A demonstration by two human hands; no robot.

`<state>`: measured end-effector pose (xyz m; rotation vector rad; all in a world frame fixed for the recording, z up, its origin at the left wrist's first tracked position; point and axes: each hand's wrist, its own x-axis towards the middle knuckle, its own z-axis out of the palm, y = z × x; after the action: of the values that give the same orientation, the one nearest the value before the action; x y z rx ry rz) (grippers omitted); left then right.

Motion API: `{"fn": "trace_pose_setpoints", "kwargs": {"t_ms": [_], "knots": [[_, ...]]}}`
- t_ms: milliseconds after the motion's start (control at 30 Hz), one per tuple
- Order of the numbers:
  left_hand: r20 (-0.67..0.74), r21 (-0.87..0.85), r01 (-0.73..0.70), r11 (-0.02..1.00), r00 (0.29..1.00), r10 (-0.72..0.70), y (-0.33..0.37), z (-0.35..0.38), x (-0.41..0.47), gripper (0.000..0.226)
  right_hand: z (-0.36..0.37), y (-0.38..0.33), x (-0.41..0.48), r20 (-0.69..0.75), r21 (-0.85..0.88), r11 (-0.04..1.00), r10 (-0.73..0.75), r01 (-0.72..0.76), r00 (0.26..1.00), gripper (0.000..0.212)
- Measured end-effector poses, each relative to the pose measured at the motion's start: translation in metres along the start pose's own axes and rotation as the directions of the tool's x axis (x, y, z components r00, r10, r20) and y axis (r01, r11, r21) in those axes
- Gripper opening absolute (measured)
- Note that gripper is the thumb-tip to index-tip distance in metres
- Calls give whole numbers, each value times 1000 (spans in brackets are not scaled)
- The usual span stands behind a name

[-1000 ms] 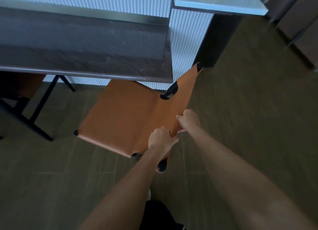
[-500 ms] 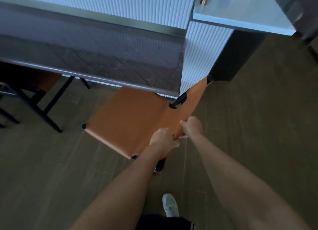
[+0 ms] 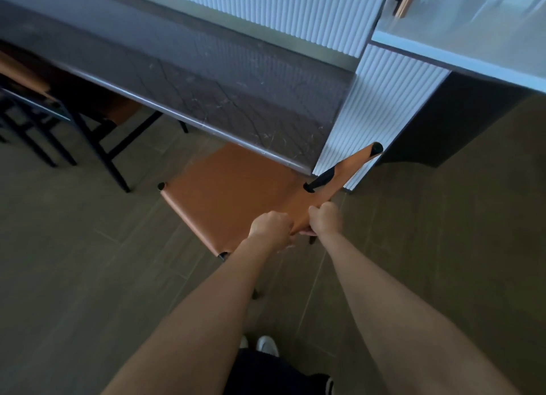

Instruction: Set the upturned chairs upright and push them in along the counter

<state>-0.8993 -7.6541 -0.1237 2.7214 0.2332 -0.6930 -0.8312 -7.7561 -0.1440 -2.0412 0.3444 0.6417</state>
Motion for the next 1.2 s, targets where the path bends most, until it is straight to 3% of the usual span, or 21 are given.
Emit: {"fn": "trace_pose_setpoints", "kwargs": {"t_ms": [367, 733, 867, 1000, 1200], "knots": [[-45, 19, 62, 998, 997, -61, 5, 4, 4, 24, -4, 5, 15, 43, 18, 1000, 19, -20, 999, 9], [-116, -116, 214, 970, 967, -227, 14, 24, -16, 28, -10, 7, 16, 95, 118, 987, 98, -109, 991, 10], [-130, -177, 254, 951, 952, -278, 13, 24, -19, 30, -10, 8, 17, 108, 89, 989, 109, -119, 988, 10], [-124, -119, 315, 942, 936, -328, 26, 17, -18, 24, -14, 11, 19, 156, 69, 991, 103, -114, 982, 12], [-110, -120, 455, 882, 877, -468, 45, 9, -13, 24, -26, 12, 26, 256, -22, 996, 87, -84, 963, 28]]}}
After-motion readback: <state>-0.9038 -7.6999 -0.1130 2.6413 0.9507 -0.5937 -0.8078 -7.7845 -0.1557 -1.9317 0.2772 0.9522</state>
